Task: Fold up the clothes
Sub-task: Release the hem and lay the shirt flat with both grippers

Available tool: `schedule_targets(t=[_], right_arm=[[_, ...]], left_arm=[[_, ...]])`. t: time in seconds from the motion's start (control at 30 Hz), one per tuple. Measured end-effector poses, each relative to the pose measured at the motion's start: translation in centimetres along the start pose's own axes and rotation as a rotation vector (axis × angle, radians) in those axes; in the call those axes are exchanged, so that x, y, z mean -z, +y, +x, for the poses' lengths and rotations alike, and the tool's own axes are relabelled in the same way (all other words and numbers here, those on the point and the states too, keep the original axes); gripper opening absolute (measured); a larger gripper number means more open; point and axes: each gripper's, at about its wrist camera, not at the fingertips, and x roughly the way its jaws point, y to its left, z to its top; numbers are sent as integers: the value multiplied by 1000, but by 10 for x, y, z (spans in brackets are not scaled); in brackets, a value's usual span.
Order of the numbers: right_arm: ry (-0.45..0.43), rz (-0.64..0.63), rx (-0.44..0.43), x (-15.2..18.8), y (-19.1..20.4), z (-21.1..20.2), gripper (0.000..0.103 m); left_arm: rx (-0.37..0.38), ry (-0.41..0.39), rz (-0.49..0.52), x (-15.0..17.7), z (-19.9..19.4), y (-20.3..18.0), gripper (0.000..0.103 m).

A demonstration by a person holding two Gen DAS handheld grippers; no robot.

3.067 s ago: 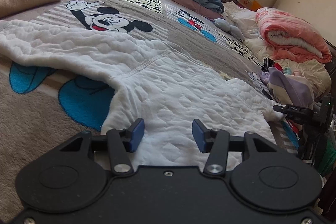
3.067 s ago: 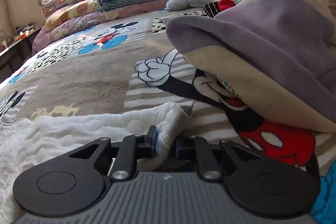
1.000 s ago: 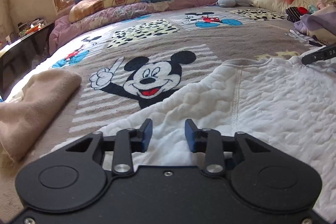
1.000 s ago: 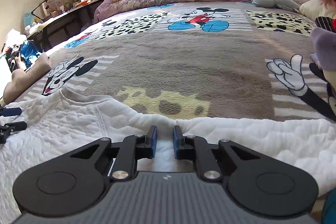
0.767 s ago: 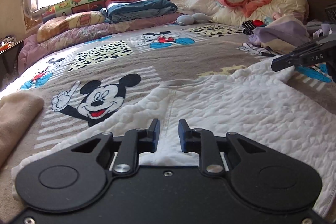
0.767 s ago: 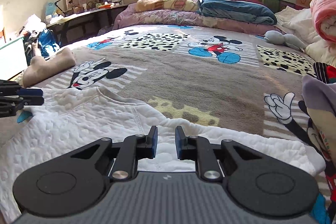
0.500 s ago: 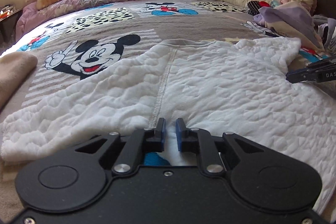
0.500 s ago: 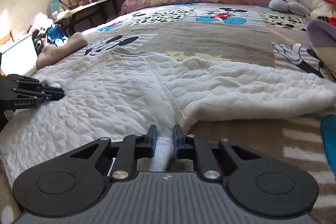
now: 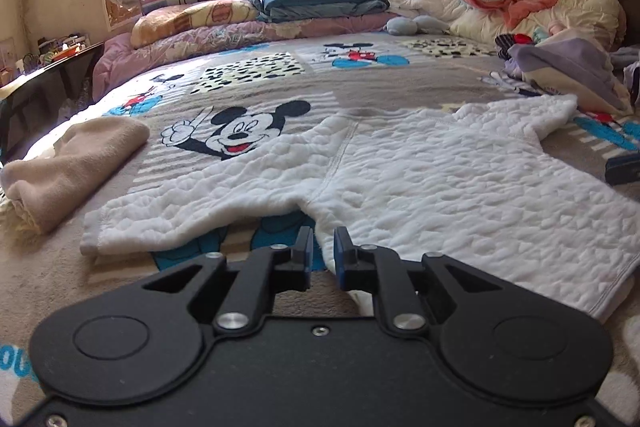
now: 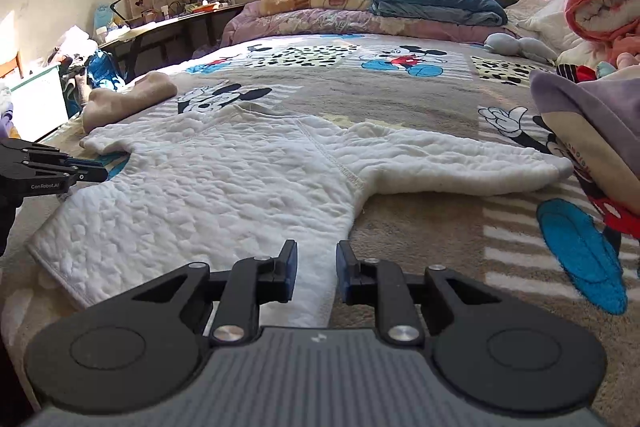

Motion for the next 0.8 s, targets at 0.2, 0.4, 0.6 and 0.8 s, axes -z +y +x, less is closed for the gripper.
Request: schedule_targets(t=[0.2, 0.4, 0.6, 0.8], right_arm=[[-18, 131, -29, 42, -1, -2, 20], [-16, 224, -45, 57, -9, -4, 15], [-33, 245, -27, 71, -6, -21, 15], [-24, 245, 1, 79, -6, -36, 21]], left_arm=[[3, 130, -10, 44, 19, -23, 10], [-8, 107, -128, 53, 5, -18, 10], [-38, 99, -108, 64, -17, -30, 10], [-56, 98, -74, 74, -35, -38, 10]])
